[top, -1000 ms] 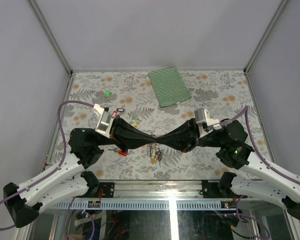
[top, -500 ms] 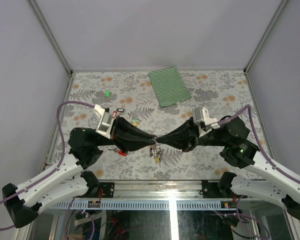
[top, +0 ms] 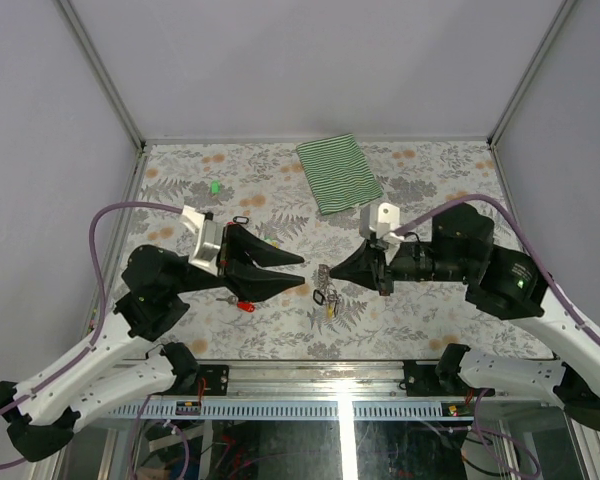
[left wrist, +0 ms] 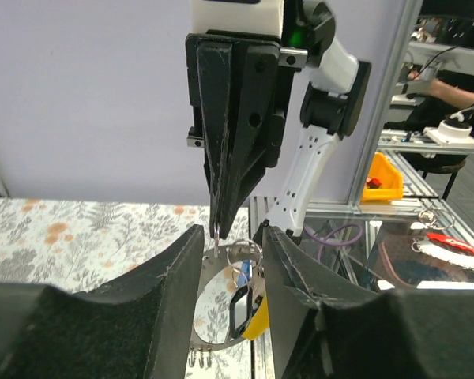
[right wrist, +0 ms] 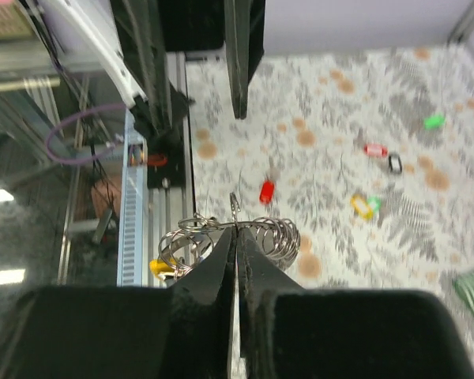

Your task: Put the keys on the keyring

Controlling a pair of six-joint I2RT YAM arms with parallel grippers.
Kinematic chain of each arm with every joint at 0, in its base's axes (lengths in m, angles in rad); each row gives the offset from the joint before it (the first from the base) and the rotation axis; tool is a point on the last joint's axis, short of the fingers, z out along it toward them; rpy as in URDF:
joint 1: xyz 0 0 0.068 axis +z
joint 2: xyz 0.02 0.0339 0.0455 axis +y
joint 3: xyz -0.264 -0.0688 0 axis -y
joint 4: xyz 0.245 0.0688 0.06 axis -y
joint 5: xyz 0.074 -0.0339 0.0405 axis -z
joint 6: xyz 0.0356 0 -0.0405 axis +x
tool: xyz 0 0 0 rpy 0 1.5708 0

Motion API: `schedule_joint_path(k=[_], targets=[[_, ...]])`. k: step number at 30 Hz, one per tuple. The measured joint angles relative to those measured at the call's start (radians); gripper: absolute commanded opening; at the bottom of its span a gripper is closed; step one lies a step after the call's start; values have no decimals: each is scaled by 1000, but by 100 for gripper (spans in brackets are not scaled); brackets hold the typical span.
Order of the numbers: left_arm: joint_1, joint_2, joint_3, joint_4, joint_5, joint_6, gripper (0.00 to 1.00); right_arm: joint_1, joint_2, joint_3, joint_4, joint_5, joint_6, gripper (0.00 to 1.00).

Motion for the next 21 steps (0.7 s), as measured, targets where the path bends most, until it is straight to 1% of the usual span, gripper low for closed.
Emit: schedule_joint_path(k=[9, 12, 16, 21], targets=[[0, 114, 92, -232, -13, 123, 43, 0, 146, 164, -366, 112, -59, 0], [0, 144, 101, -304, -13, 164, 43, 0, 180, 193, -423, 122, -63, 0], [0, 166, 106, -346, -9, 198, 43, 0, 199, 221, -484, 124, -67, 0], [-12, 190, 122, -369, 3, 217, 37, 0, 211, 235, -518, 123, -66, 0]])
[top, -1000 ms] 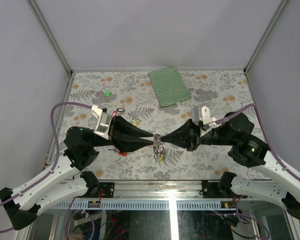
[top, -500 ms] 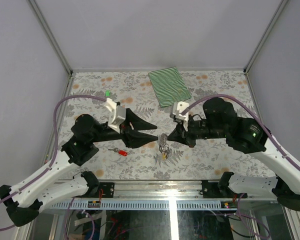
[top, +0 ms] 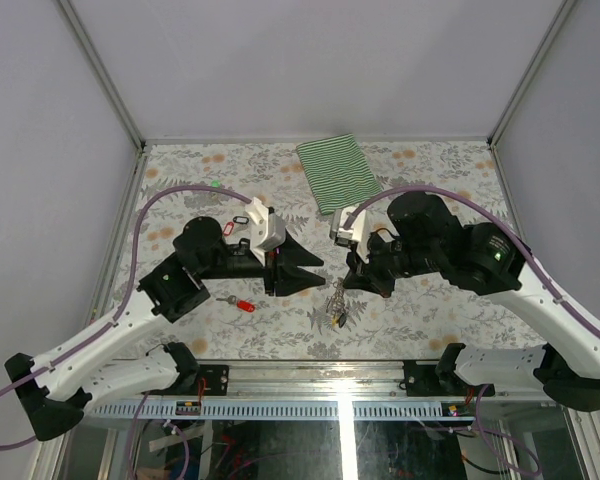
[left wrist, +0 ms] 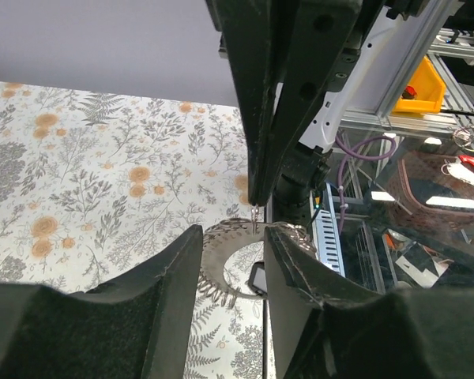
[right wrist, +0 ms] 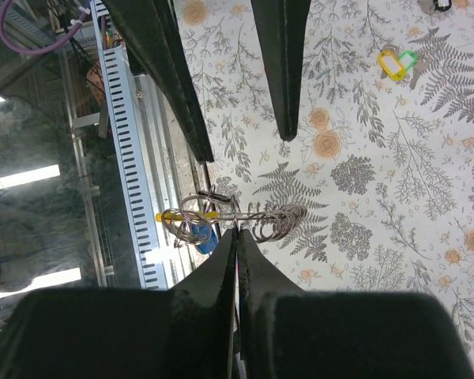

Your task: Put the keys on the keyring

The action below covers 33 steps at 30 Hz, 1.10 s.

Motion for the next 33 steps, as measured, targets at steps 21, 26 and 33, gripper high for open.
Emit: schedule_joint_path(k=[21, 26, 33], targets=[[-72, 83, 48, -55, 2, 57, 32, 0, 19, 2, -3, -9, 8, 0], [-80, 95, 49, -61, -8, 68, 30, 0, 19, 2, 3, -10, 8, 0], [-88, 111, 69, -91, -15, 81, 7, 0, 18, 2, 4, -11, 8, 0]])
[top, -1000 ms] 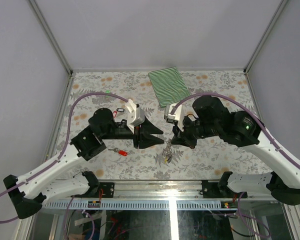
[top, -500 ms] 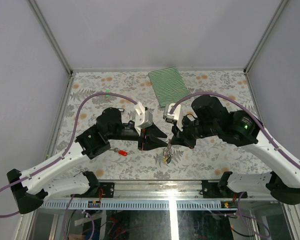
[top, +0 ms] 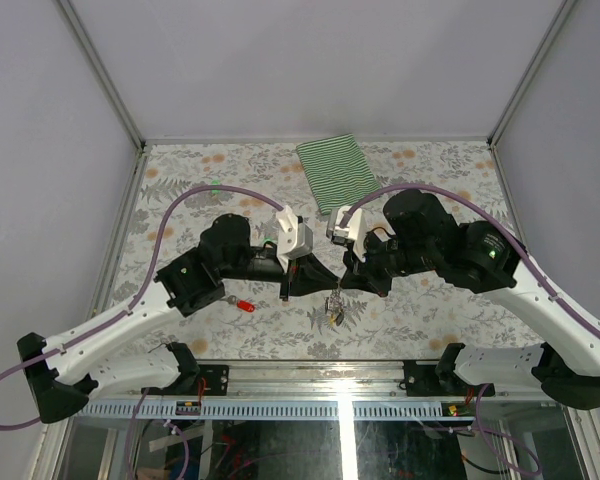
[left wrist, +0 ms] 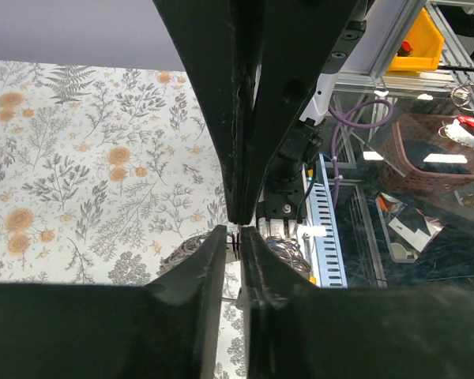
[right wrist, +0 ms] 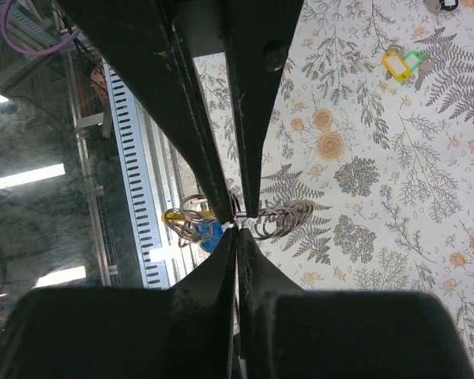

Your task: Put the keys on the keyring

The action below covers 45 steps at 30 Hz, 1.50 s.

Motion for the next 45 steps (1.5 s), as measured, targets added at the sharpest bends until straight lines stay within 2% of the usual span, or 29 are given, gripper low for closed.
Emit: schedule_joint_path(k=[2, 6, 7, 11, 16, 22, 26, 33, 41, 45], targets=[[-3, 0, 6, -10, -2, 4, 0, 0, 0, 0, 0, 0, 0, 0], [-6, 0, 12, -20, -4, 7, 0, 0, -1, 0, 3, 0, 0, 0], [-6, -1, 12, -20, -5, 7, 0, 0, -2, 0, 4, 0, 0, 3], [-6, -15, 11, -16, -12, 0, 0, 0, -24, -20, 40, -1, 4, 23], [-6, -84, -51, 88, -24, -66, 0, 0, -167, -140, 215, -1, 18, 32], [-6, -177, -192, 336, -42, -202, 0, 0, -406, -351, 515, 0, 82, 34], [-6, -216, -244, 460, -61, -269, 0, 0, -485, -474, 711, 0, 140, 37], [-6, -246, -267, 618, -87, -330, 0, 0, -489, -613, 955, -40, 225, 43], [-7, -251, -284, 702, -98, -361, 0, 0, -488, -688, 1205, -113, 299, 39], [-10, -249, -288, 718, -98, -372, 0, 0, -470, -695, 1266, -137, 320, 39]])
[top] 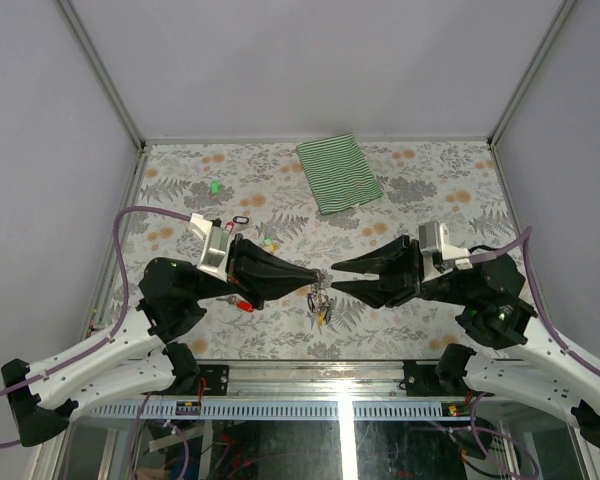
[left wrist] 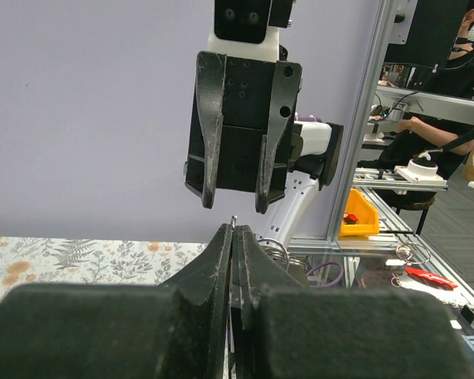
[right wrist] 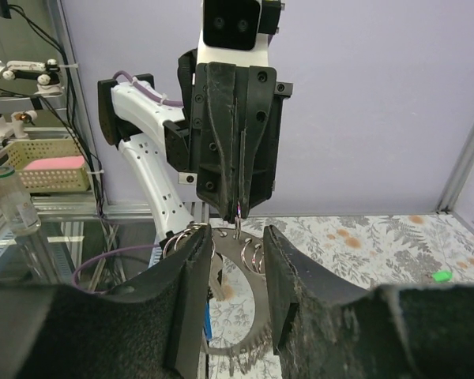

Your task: Put the keys on the keyring

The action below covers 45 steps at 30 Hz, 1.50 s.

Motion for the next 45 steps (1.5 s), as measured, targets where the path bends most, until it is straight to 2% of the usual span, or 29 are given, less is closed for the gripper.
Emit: schedule_joint_path(k=[26, 28, 33, 34, 35, 40, 45], targets=[[-2, 14, 0, 24, 5, -9, 0, 0, 68, -13, 79, -47, 32, 25], [-2, 15, 0, 24, 5, -10, 0, 0, 73, -13, 79, -48, 33, 21], [-2, 16, 0, 24, 6, -12, 0, 0, 77, -13, 82, -62, 37, 0], [-2, 16, 0, 24, 7, -13, 0, 0, 80, -13, 82, -66, 38, 0], [-2, 16, 0, 24, 8, -14, 2, 0, 82, -13, 82, -68, 36, 0], [-2, 16, 1, 23, 13, -14, 31, 0, 83, 7, 43, -72, -11, 0], [-2, -9, 20, -58, 7, 6, 38, 0, 73, 13, -53, -61, -178, 0]])
